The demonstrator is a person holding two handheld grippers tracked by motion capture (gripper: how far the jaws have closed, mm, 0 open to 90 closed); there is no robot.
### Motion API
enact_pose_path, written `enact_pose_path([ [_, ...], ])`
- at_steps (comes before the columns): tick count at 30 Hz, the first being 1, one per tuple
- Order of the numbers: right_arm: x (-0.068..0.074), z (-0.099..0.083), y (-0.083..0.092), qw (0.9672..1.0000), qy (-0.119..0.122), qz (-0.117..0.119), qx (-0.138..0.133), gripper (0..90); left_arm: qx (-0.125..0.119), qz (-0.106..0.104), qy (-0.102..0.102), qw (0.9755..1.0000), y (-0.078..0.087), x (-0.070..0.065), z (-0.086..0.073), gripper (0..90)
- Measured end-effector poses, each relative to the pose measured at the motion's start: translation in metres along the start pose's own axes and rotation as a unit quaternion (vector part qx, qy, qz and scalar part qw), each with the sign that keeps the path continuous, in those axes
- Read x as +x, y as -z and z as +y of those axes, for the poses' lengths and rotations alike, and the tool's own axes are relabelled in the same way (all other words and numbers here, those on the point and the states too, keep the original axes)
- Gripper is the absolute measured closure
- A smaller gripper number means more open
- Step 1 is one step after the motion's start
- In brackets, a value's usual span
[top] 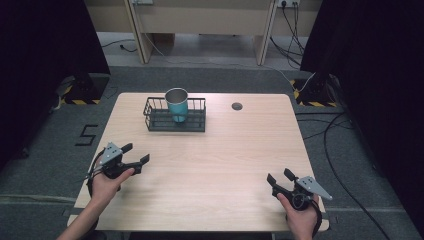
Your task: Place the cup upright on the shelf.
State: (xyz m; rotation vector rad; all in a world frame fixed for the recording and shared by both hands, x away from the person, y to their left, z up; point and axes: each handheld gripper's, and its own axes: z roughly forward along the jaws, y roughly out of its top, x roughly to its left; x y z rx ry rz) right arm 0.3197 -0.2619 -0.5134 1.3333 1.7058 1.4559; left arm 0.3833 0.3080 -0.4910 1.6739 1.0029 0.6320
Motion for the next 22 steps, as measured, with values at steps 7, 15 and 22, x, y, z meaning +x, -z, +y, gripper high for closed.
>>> enact_pose_path([
  [7,0.0,0.0,0.0,1.0,0.003,0.001,-0.001,25.3,0.0,0.015,0.009,0.9998,0.009,0.005,-0.013,14.3],
  [15,0.0,0.0,0.0,1.0,0.008,0.002,-0.001,25.4,-0.003,0.018,0.01,0.9998,0.013,0.004,-0.017,14.4],
  [22,0.0,0.0,0.0,1.0,0.003,0.0,0.001,25.4,0.002,0.011,0.01,0.9999,0.011,0.004,-0.019,14.4],
])
